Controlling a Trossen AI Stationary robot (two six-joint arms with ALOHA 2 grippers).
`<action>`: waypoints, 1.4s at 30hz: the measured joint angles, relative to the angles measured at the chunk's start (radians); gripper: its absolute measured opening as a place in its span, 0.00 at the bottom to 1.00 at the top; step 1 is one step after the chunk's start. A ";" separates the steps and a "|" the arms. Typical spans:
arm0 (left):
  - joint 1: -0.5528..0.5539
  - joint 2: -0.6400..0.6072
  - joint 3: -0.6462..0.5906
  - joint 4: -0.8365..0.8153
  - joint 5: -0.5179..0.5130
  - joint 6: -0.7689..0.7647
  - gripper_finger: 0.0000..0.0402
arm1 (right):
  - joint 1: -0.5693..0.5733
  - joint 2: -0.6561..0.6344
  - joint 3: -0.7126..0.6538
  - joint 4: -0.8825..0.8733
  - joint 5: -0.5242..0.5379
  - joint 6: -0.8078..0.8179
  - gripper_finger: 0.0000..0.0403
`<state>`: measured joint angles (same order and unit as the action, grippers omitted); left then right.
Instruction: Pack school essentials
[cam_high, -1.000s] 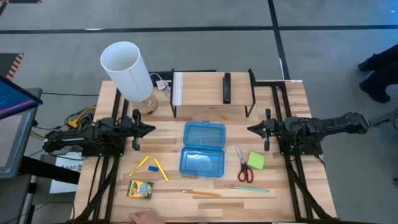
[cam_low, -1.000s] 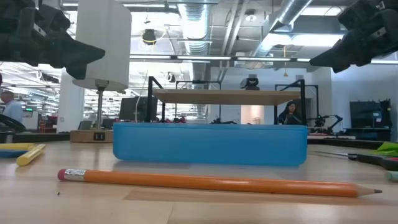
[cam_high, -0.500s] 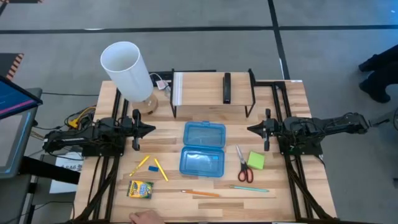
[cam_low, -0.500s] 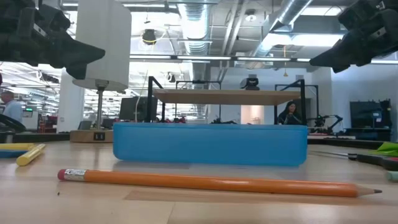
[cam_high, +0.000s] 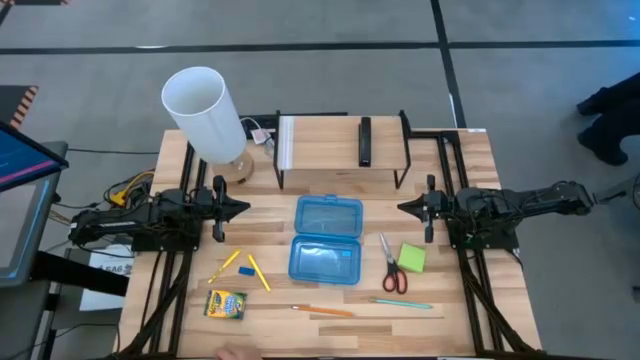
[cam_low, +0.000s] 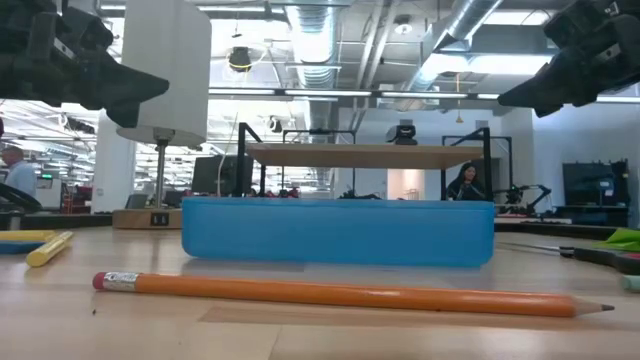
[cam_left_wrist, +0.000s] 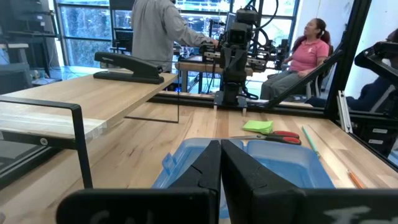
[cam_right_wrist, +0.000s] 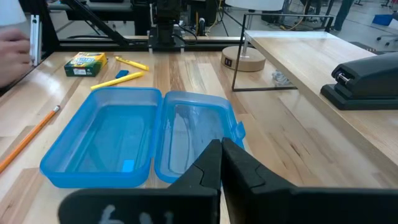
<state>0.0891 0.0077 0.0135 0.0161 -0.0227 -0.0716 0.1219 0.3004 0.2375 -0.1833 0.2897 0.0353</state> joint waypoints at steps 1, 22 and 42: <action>0.000 0.000 0.000 0.000 0.000 0.000 0.00 | 0.000 0.000 0.000 0.000 0.000 0.000 0.07; 0.000 0.000 0.000 0.000 0.000 0.000 0.00 | 0.000 0.000 0.000 0.000 0.000 0.000 0.07; 0.000 0.000 0.000 0.002 -0.007 -0.063 0.00 | 0.000 0.000 0.000 0.000 0.000 0.000 0.07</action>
<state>0.0887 0.0078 0.0135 0.0177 -0.0301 -0.1347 0.1216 0.3004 0.2373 -0.1833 0.2901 0.0353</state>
